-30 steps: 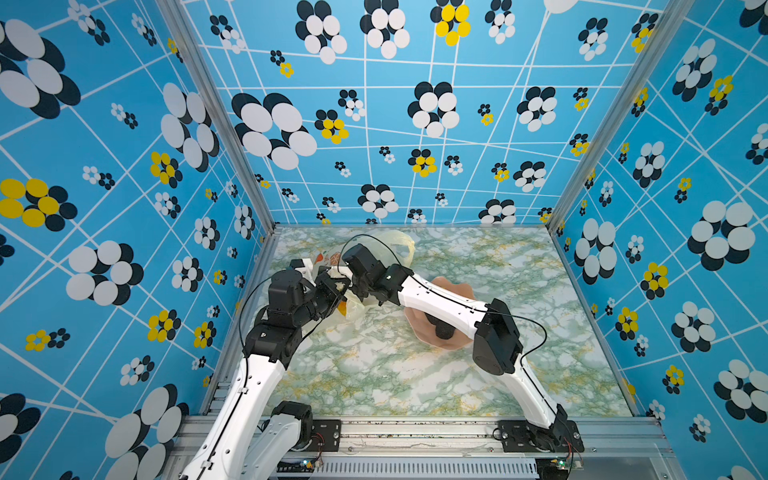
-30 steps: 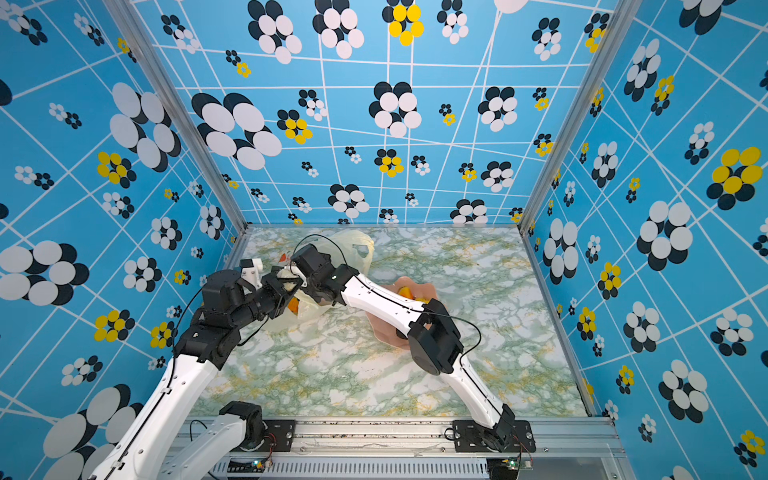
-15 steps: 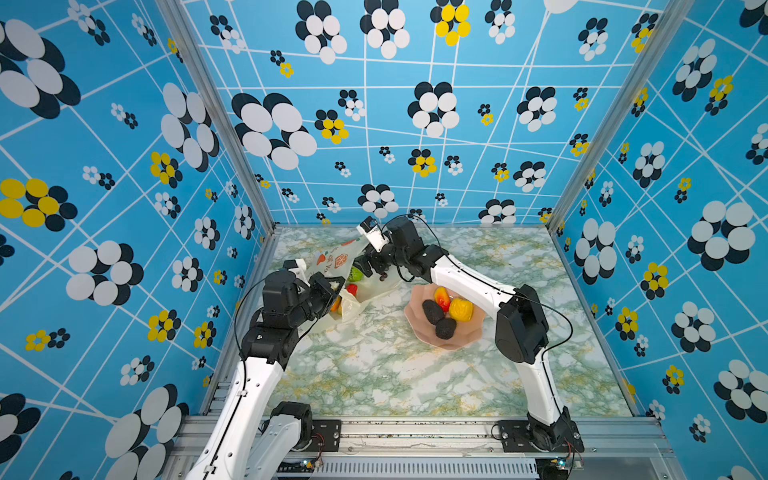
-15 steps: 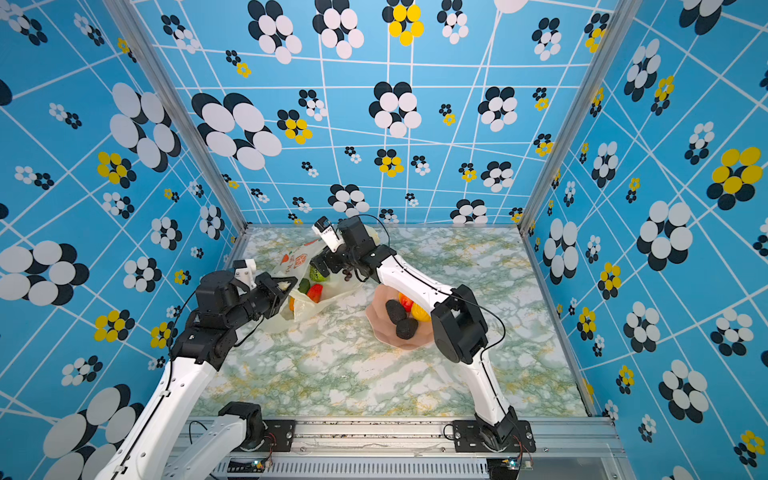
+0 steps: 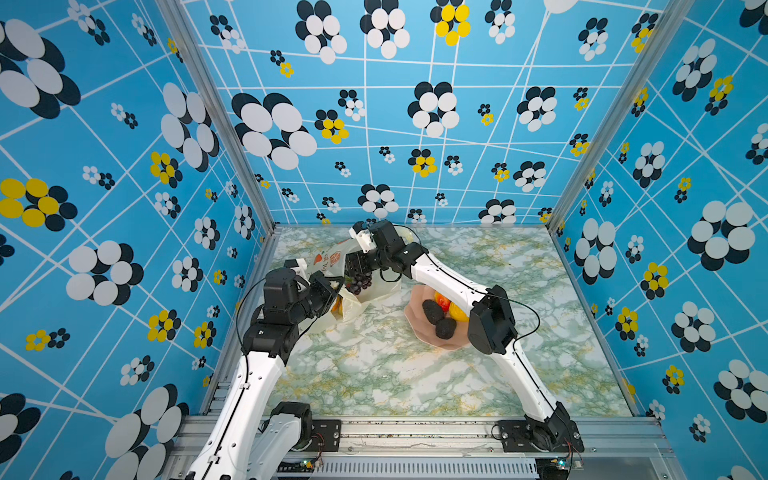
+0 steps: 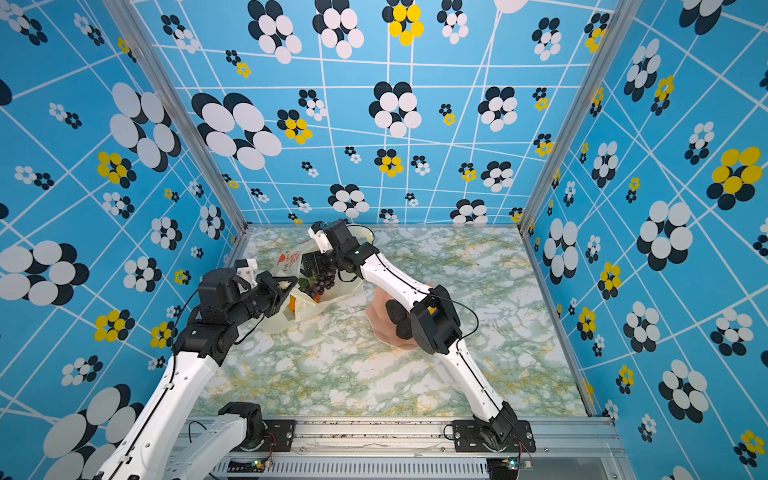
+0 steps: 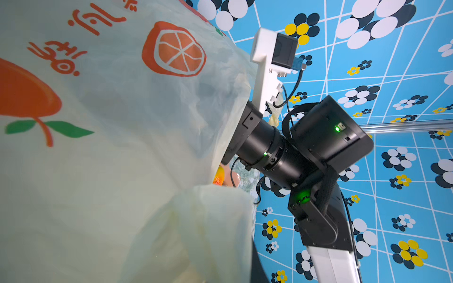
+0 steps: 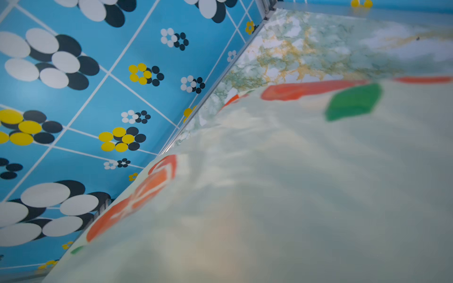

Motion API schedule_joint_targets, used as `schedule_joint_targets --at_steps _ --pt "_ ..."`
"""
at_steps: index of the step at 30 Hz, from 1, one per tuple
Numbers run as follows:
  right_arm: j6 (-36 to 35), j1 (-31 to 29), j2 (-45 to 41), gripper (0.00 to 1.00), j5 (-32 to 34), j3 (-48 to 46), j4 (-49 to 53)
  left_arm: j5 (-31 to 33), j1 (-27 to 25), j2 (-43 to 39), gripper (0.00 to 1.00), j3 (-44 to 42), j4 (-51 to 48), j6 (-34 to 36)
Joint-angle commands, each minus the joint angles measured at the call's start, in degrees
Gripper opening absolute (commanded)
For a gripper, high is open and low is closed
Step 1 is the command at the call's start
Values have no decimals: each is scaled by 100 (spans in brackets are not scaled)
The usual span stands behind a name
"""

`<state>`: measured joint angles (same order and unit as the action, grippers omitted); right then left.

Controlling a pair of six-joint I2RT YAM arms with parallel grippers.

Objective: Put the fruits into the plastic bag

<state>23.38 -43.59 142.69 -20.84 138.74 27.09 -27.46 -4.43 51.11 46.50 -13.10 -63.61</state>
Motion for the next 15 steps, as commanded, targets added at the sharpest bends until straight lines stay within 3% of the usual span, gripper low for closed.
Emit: schedule_joint_targets --at_steps 1,5,7,9,11,13,15 --pt "1175 149 153 99 228 1233 1664 -93 78 30 0 112 163 112" --pt "1552 105 531 99 914 2650 3082 -123 73 122 0 70 224 45" --pt "1524 135 338 99 1366 2233 3346 -132 73 160 0 108 245 50" --pt "1767 184 240 100 1313 1777 3301 -174 73 234 0 165 219 89" --pt "1943 114 427 100 1352 2006 3436 -222 65 326 0 242 178 121" --pt "1753 -49 678 100 1340 2419 3375 -224 56 363 0 272 203 105" --pt "903 -304 769 100 1339 2601 3121 -229 39 386 0 295 203 95"
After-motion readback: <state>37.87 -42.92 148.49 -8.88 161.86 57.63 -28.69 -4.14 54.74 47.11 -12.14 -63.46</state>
